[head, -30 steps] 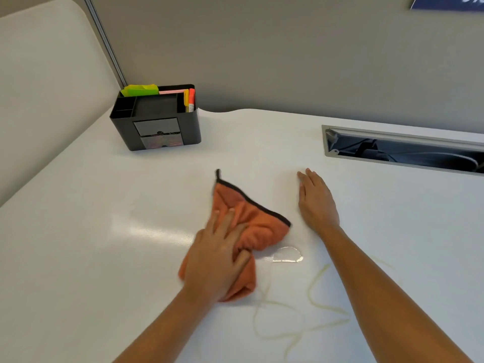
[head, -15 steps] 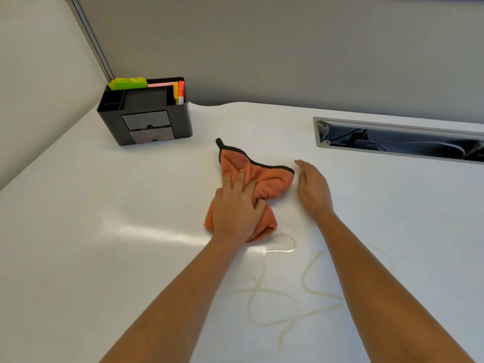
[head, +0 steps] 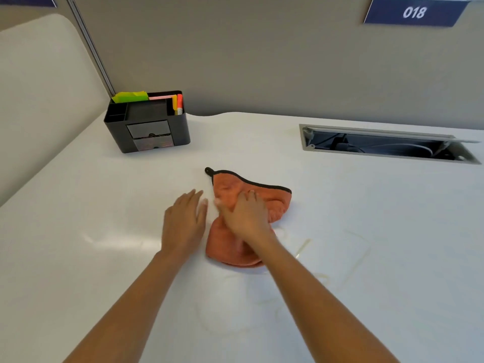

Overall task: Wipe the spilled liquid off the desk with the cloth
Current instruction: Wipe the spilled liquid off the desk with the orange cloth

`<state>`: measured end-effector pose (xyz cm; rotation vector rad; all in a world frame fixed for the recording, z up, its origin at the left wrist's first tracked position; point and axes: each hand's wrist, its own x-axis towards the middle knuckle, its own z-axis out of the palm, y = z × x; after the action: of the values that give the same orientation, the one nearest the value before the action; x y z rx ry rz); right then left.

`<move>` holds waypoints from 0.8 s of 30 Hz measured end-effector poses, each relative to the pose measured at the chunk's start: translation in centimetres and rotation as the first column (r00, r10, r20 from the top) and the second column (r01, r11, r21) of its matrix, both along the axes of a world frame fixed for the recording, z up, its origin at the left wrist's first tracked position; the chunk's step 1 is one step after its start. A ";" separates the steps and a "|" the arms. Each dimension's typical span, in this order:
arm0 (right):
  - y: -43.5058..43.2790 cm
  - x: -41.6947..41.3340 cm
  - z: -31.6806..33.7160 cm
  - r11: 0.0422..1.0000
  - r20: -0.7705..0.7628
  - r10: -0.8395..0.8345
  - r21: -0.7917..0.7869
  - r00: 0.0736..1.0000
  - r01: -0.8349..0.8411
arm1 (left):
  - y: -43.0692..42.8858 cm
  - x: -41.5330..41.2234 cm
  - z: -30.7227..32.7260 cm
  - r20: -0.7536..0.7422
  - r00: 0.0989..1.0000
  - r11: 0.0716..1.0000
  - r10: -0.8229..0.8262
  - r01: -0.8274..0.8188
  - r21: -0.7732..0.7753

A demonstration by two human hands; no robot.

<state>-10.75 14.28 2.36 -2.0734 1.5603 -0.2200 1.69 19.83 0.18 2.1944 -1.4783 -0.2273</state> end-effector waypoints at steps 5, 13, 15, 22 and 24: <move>3.7 1.3 -3.1 0.966 -0.111 0.088 -0.234 0.990 -0.112 | 1.7 2.2 -1.6 0.079 0.997 0.999 0.024 -0.022 -0.028; 1.1 -8.3 -3.6 0.915 -0.007 -0.057 -0.400 0.998 0.050 | 2.5 2.0 -2.8 0.060 0.997 0.998 -0.037 0.040 -0.050; -1.6 -8.7 -2.8 0.919 -0.020 -0.210 -0.345 0.978 0.190 | 2.4 1.9 -2.8 0.027 0.999 0.997 -0.038 0.040 -0.068; 3.6 -2.4 -3.6 0.926 -0.068 0.171 -0.330 0.983 -0.183 | 2.4 2.6 -2.9 -0.130 0.991 0.992 -0.029 0.013 -0.127; 6.8 -3.9 -3.9 0.894 -0.042 0.282 -0.351 0.958 -0.278 | 2.4 2.9 -2.9 -0.200 0.980 0.991 -0.021 -0.006 -0.133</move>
<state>-14.66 21.04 -1.52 -2.5421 1.2618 -0.4311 4.58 22.24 -2.73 1.9969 -1.3510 -0.3326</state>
